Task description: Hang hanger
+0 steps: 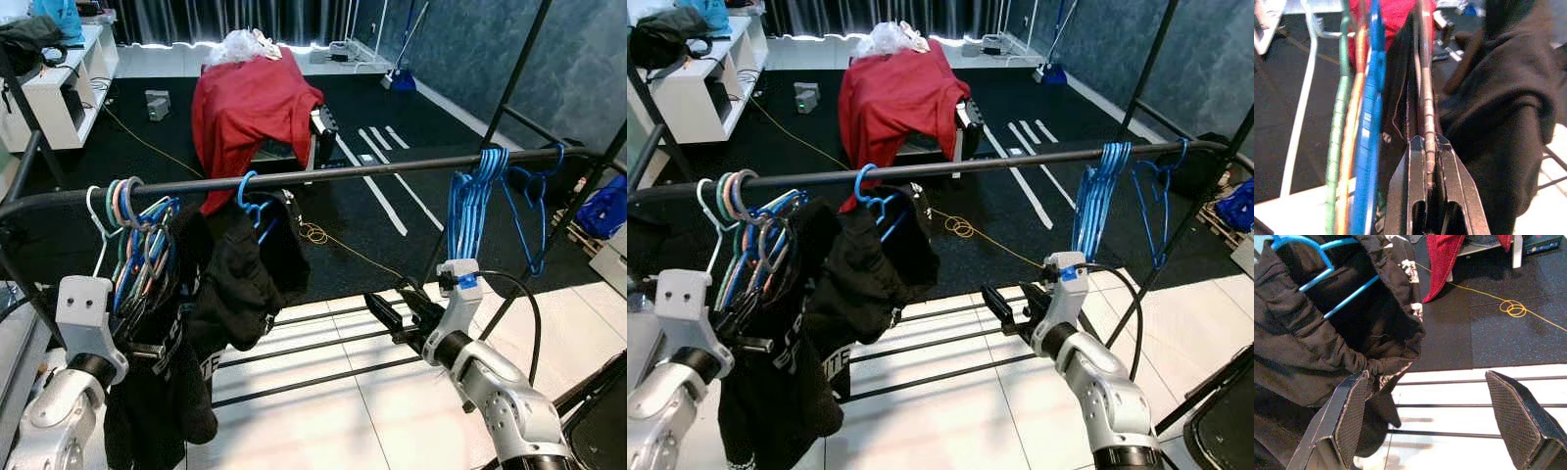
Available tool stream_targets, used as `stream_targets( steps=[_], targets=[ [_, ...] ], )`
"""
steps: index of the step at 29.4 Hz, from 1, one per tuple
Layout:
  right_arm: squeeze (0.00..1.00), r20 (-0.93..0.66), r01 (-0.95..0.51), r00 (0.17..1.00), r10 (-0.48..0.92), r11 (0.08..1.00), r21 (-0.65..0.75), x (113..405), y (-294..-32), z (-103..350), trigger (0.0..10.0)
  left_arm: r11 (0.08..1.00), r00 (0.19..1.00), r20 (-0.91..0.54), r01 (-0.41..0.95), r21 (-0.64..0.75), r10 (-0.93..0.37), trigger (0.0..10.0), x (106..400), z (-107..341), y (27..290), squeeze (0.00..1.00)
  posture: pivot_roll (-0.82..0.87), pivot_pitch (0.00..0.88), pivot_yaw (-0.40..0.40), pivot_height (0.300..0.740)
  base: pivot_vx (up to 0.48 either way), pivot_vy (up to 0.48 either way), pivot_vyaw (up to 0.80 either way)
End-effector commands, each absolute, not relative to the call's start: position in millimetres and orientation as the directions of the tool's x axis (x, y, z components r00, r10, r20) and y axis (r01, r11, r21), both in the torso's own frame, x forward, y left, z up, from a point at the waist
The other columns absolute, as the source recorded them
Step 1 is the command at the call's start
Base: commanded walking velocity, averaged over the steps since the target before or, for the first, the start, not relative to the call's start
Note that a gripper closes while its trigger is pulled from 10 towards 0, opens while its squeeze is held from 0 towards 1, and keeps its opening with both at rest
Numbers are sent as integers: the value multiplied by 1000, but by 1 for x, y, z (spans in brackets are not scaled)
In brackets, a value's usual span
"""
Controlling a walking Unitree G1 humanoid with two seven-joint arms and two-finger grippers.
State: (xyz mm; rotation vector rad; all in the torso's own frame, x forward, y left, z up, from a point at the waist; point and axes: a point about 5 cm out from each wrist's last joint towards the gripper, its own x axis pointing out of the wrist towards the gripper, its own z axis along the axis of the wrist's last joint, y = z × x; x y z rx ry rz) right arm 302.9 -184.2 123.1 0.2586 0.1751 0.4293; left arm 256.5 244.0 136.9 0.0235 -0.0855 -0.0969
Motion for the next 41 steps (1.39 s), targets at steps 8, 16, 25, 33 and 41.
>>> stream_targets(
  steps=[8,16,25,33,41],
  targets=[
    [0,-125,-380,895,429,878,290,304,-187,121,10000,985,972,160,172,0,-170,10000,264,156,223,0,-17,79,-65,740,0,0,0],
    [0,-125,-377,897,425,880,288,303,-187,121,10000,978,977,58,200,52,-203,10000,258,139,228,0,-18,85,-60,740,0,0,0],
    [0,-127,-380,895,428,879,288,303,-188,121,10000,981,984,-32,180,73,-178,10000,242,122,241,0,-11,90,-66,740,0,0,0],
    [0,-131,-385,892,433,878,286,304,-187,121,10000,983,986,-50,165,76,-161,10000,243,118,247,0,-13,85,-73,740,-184,0,0],
    [0,-136,-390,889,438,877,280,305,-187,121,10000,979,985,-55,166,120,-161,10000,243,130,273,0,-17,78,-78,740,-270,0,0]
  ],
)
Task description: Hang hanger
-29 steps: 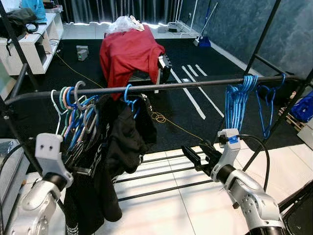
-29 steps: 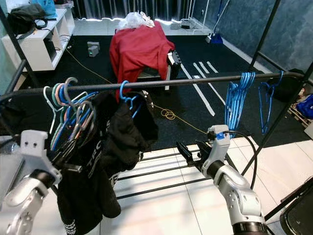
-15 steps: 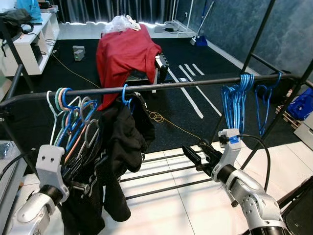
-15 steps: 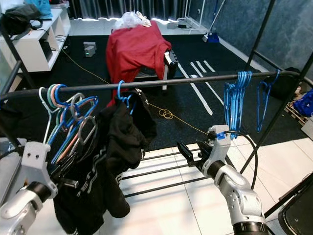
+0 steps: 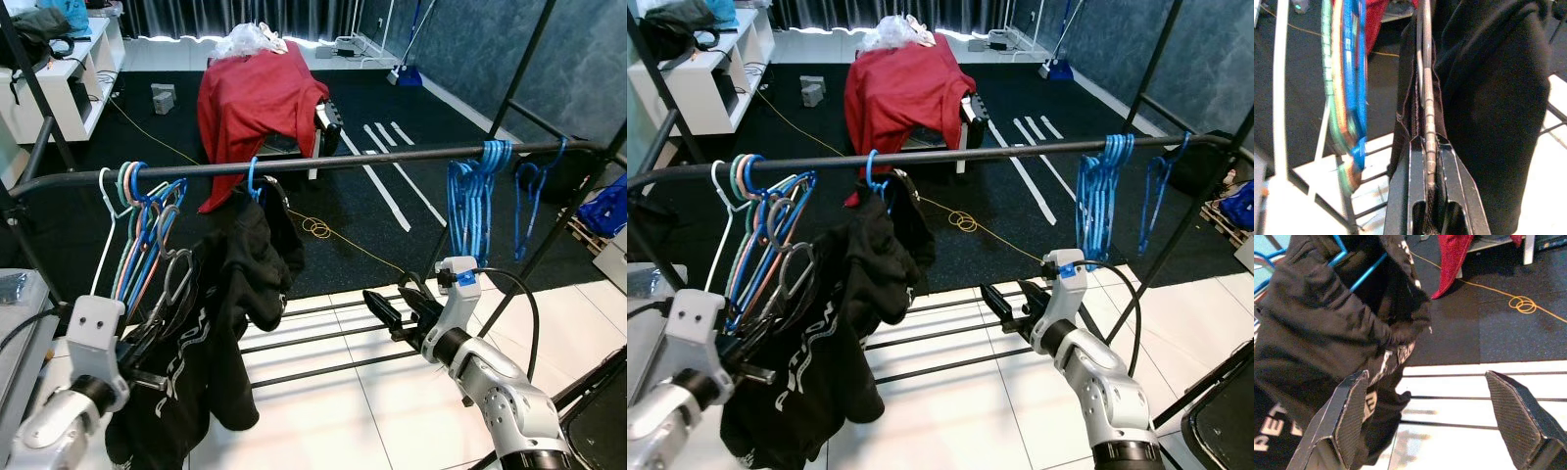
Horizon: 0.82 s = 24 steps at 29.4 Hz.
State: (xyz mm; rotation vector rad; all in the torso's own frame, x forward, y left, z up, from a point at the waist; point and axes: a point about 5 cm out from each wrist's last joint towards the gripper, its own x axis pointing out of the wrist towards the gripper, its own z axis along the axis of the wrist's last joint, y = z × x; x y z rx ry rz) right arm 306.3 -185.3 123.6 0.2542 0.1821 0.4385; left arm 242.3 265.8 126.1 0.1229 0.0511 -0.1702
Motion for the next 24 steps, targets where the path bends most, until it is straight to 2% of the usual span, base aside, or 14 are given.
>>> stream_targets(
  steps=[1,4,10,14,19,22,24],
  targets=[
    [0,-138,-392,887,441,877,278,306,-187,120,10000,976,983,-61,178,125,-172,10000,241,131,277,0,-14,78,-80,740,-304,0,0],
    [0,-139,-394,886,443,876,277,306,-187,120,10000,973,979,-62,200,117,-194,10000,240,132,274,0,-12,76,-80,740,-311,0,0],
    [0,-144,-397,883,446,875,276,306,-187,120,10000,942,943,-26,332,46,-331,10000,242,139,247,0,-16,65,-82,740,-319,0,0],
    [0,-145,-399,882,448,874,276,306,-187,119,10000,935,937,-30,350,59,-349,10000,244,140,246,0,-16,62,-82,740,-344,0,0],
    [0,-146,-403,879,453,872,279,306,-187,118,10000,930,935,-17,355,91,-355,10000,249,153,259,0,-9,56,-81,740,-354,0,0],
    [0,-145,-404,879,454,871,279,306,-186,118,10000,922,925,2,379,80,-380,10000,249,158,258,0,-10,58,-80,740,-356,0,0],
    [0,-122,-422,876,467,863,276,307,-185,121,10000,885,884,40,464,42,-466,10000,247,167,244,0,-15,63,-77,740,-358,0,0]
  ],
)
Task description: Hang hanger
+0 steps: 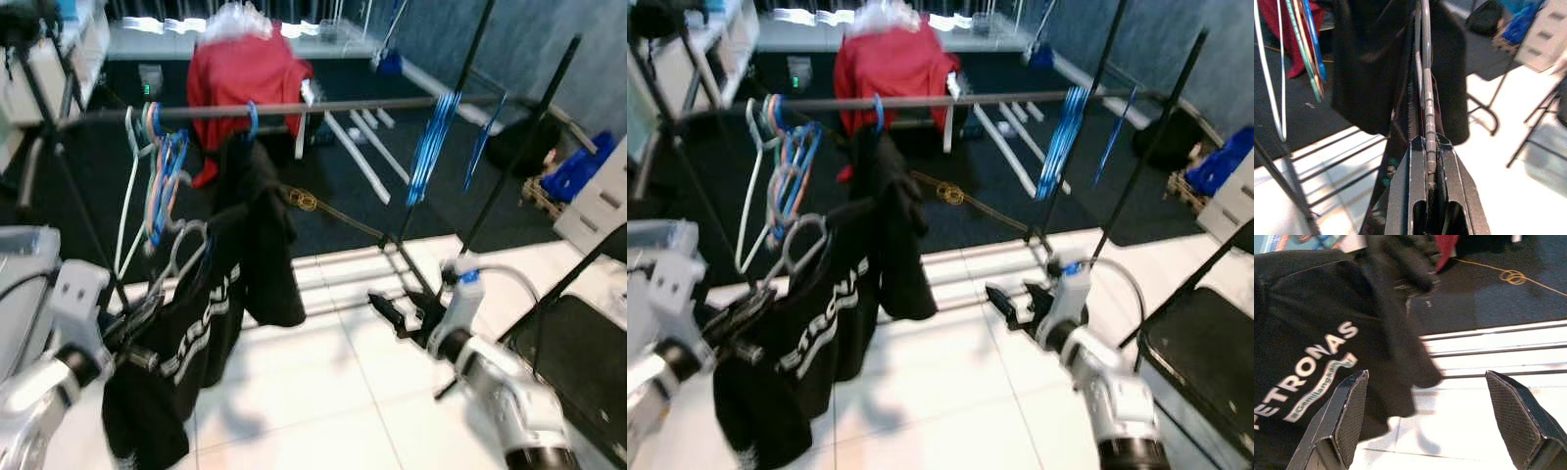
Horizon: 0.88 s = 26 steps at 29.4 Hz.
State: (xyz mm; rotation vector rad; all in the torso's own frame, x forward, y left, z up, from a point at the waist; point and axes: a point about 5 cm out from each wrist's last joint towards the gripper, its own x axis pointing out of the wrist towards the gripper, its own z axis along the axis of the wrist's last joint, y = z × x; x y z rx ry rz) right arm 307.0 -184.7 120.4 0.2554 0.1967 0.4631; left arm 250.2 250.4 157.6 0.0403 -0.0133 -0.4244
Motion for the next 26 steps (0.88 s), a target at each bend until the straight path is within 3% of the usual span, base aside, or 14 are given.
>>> stream_targets(
  steps=[1,10,12,17,21,26],
  targets=[
    [0,-88,-442,872,482,851,284,306,-184,126,10000,860,859,45,509,33,-510,10000,246,170,236,0,-15,63,-77,740,-360,0,0],
    [0,100,-528,843,529,777,342,302,-187,151,10000,806,805,39,590,40,-592,10000,244,178,231,0,-9,70,-80,740,-359,0,0],
    [0,238,-573,818,524,707,415,303,-190,171,10000,774,771,71,632,45,-633,10000,247,191,231,0,-2,72,-76,740,-354,0,0],
    [0,373,-660,751,545,615,432,299,-191,196,10000,720,712,107,691,67,-694,10000,248,207,227,0,-1,70,-74,740,-295,0,0],
    [0,355,-769,639,682,573,284,286,-191,205,10000,634,626,101,766,107,-773,10000,247,221,223,0,3,66,-79,740,0,0,0],
    [0,313,-813,582,750,544,208,276,-204,211,10000,553,548,74,823,130,-833,10000,242,226,219,0,7,65,-83,740,0,0,0]
  ],
)
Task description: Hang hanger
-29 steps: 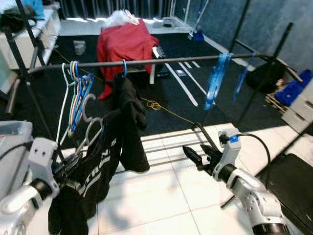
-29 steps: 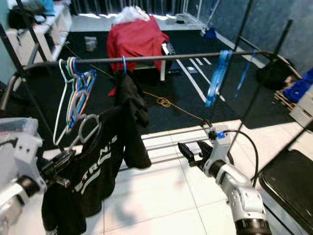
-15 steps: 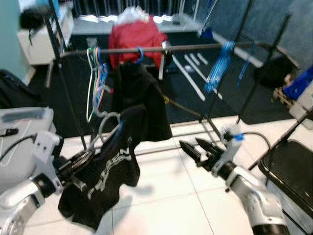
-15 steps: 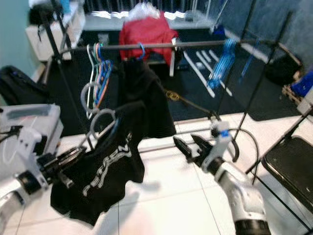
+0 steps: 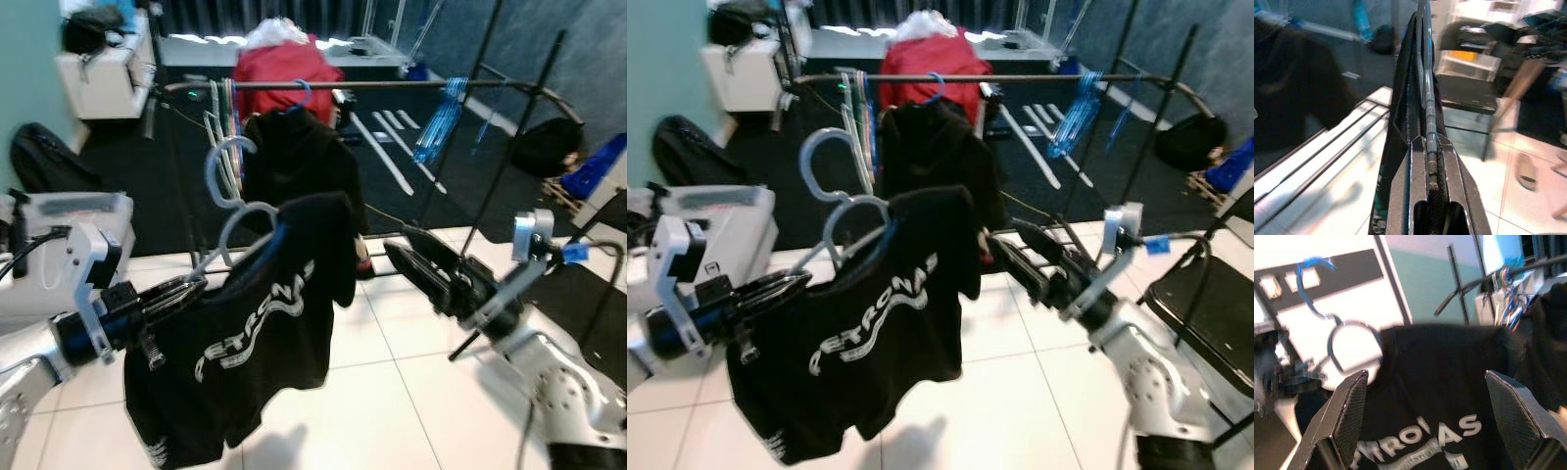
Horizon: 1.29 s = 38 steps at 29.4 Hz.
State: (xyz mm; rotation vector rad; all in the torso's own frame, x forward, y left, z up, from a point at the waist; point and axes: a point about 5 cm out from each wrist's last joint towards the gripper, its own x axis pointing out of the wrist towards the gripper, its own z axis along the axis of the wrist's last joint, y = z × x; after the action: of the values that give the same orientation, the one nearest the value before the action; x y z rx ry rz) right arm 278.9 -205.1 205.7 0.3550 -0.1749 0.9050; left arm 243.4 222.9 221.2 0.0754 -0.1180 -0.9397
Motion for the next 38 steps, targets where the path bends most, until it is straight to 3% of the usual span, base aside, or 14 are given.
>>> stream_targets(
  steps=[1,3,10,16,18,21,25,38],
  targets=[
    [0,302,-825,564,769,536,177,272,-209,215,10000,519,517,56,843,141,-854,10000,240,227,217,0,6,66,-83,740,0,0,0],
    [0,293,-840,541,788,527,133,265,-221,225,10000,444,448,11,883,150,-894,10000,235,227,217,0,3,64,-82,740,0,0,0],
    [0,253,-806,585,770,588,72,259,-249,237,10000,362,368,-12,918,164,-930,10000,232,234,224,0,-3,63,-78,740,0,0,0],
    [0,232,-802,590,773,595,58,254,-257,239,10000,346,355,-22,921,177,-935,10000,232,236,225,0,-3,64,-77,740,0,0,0],
    [0,206,-782,617,760,622,49,254,-262,235,10000,344,352,-15,921,182,-936,10000,233,238,225,0,-4,64,-76,740,0,0,0],
    [0,80,-695,719,690,715,78,257,-284,217,10000,321,322,29,927,196,-946,10000,231,248,220,0,-8,65,-74,740,0,0,0],
    [0,12,-699,712,702,707,105,253,-286,206,10000,294,291,46,933,208,-956,10000,228,253,216,0,-8,65,-74,740,0,0,0],
    [0,76,-745,666,742,658,106,249,-289,215,10000,224,220,47,945,238,-975,10000,222,262,211,0,-3,54,-74,740,0,0,0]
  ],
)
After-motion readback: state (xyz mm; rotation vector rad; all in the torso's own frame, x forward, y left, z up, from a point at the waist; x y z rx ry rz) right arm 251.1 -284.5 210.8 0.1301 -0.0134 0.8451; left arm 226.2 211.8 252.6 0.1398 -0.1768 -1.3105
